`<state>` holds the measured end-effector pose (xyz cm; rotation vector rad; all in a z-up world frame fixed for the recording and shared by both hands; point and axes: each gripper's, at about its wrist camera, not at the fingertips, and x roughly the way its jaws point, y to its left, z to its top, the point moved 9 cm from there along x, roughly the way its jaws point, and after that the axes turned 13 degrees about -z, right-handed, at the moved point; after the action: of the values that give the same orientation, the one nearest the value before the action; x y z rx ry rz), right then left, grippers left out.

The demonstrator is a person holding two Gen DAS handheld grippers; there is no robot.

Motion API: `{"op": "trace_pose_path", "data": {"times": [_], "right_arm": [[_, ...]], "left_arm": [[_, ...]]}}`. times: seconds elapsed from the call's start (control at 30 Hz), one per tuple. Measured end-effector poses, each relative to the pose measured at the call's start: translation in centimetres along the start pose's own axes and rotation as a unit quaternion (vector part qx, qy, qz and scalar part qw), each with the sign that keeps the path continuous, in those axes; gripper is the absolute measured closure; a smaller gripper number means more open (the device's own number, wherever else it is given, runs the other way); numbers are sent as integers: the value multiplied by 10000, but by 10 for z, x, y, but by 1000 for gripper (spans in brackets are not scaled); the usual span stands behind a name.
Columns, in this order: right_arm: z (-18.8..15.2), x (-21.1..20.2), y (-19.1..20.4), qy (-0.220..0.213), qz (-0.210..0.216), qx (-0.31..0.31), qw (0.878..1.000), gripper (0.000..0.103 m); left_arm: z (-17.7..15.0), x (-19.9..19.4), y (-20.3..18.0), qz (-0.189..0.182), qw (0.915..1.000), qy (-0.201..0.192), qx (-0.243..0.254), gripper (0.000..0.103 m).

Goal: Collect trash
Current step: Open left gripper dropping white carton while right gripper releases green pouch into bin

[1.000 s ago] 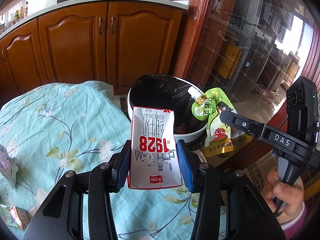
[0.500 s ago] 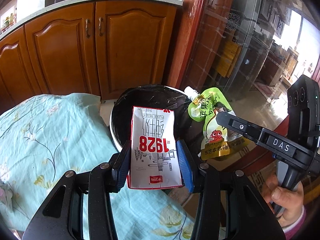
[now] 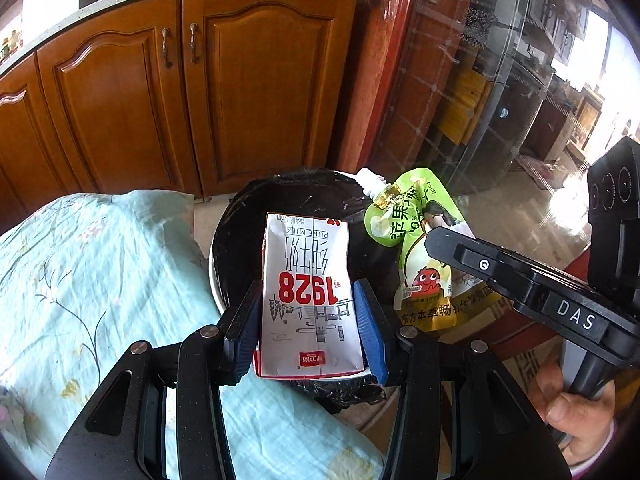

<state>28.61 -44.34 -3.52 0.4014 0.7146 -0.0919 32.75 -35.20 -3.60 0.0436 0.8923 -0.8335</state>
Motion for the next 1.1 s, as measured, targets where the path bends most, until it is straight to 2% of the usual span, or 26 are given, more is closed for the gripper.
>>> {"op": "trace_pose_path", "data": {"times": [0.33, 0.93, 1.1], "right_arm": [[-1, 17, -4, 163, -64, 9, 9998, 79], [-5, 40, -10, 371, -227, -26, 9990, 79], [-4, 42, -12, 425, -137, 74, 9990, 74]], "left_arm": [[-1, 26, 10, 11, 9997, 210, -123, 60], [1, 42, 11, 67, 9993, 364, -72, 59], [0, 46, 13, 126, 9985, 513, -148, 58]]}}
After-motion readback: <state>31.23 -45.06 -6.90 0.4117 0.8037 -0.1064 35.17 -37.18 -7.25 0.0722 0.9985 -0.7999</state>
